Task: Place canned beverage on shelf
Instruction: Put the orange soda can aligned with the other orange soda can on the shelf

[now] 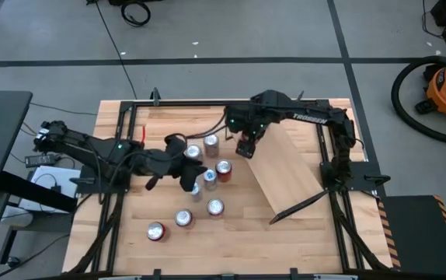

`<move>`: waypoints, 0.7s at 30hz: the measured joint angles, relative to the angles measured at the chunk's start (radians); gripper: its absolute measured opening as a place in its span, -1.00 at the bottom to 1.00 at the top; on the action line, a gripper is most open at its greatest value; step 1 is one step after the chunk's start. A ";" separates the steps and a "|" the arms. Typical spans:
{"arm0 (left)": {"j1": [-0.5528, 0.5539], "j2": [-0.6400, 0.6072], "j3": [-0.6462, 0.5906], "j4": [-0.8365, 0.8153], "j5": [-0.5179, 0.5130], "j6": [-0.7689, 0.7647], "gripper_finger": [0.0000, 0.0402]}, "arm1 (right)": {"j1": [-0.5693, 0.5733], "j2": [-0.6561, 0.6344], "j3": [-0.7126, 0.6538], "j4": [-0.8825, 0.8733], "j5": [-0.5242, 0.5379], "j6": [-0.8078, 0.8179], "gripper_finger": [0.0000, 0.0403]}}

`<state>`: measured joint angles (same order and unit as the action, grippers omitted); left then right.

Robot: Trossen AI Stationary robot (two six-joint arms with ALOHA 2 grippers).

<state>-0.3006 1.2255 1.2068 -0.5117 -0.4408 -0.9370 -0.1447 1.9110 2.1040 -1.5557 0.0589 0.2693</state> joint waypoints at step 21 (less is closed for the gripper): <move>0.018 0.000 0.000 -0.019 0.038 0.200 -0.08 | -0.061 0.062 -0.009 0.128 0.041 0.032 0.63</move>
<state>-0.2825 1.2255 1.2068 -0.5310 -0.4023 -0.7370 -0.2058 1.9731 2.0955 -1.4281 0.1002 0.3015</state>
